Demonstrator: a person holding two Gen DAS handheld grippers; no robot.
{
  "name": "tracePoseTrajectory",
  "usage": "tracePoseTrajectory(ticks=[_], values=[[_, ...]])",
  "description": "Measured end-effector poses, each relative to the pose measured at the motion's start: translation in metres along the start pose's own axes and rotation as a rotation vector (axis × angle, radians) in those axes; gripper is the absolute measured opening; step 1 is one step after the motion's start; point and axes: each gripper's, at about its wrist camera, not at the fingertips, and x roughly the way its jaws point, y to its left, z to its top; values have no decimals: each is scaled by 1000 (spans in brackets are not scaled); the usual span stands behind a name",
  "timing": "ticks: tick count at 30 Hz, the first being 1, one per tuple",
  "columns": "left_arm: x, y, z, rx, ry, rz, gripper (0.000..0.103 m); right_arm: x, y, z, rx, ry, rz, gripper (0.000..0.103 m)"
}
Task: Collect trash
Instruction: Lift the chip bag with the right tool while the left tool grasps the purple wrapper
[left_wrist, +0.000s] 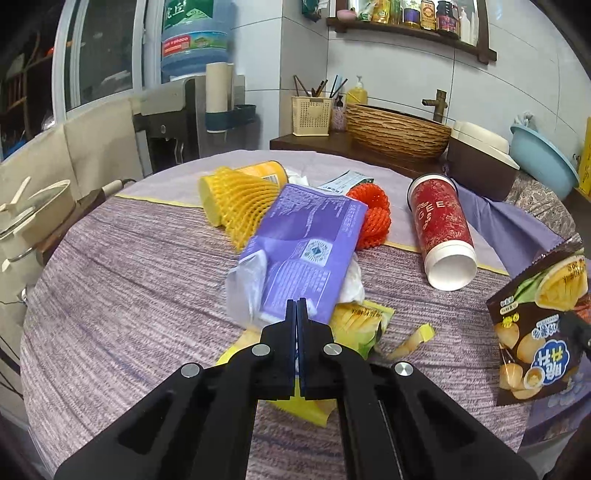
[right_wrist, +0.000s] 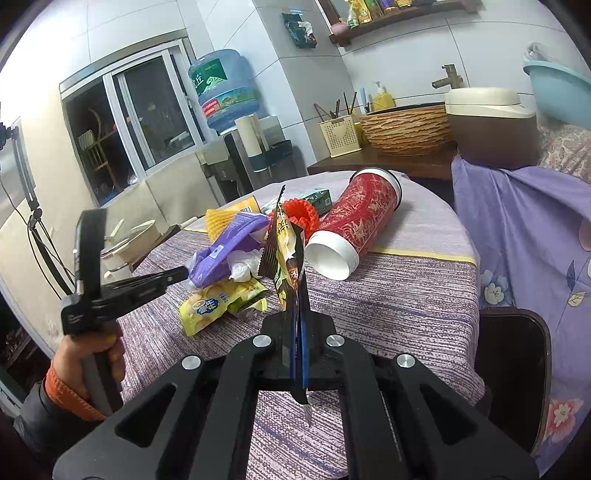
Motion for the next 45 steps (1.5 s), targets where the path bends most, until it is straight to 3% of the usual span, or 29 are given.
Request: tracePoseTrajectory(ticks=[5,7,8,9,12,14,15,17,19,22,24,26,34,45], values=[[-3,-1,-4,23,2,-33,4,0,2,-3,2,7,3,3],[-1,-8,-4,71,6,-15,28,-1,4,-4,1,7,4,3],[-1,-13,-4,105,-10,14,65,-1,4,-4,0,7,4,3],[-1,-17,-5,129,-27,38,84,-1,4,-5,-1,9,4,3],[9,-29,-1,220,-40,108,83,0,3,-6,2,18,-3,3],[24,-35,2,274,19,132,80,0,1,-6,13,24,-5,3],[35,-37,3,312,49,172,73,0,0,-6,19,25,-5,3],[51,-38,3,369,89,241,71,-1,0,-6,27,26,-5,3],[61,-35,3,389,128,257,66,-2,1,-7,23,25,-9,3],[65,-27,7,376,134,262,51,-1,1,-8,27,27,-7,3],[61,-22,8,356,121,260,31,-1,1,-8,29,27,-7,3],[52,-15,9,334,87,266,21,-1,1,-9,30,28,-7,3],[-1,17,8,134,-49,180,15,-3,2,-9,19,16,-1,3],[-72,7,-26,35,-138,-23,15,-7,6,-16,6,5,10,3]])
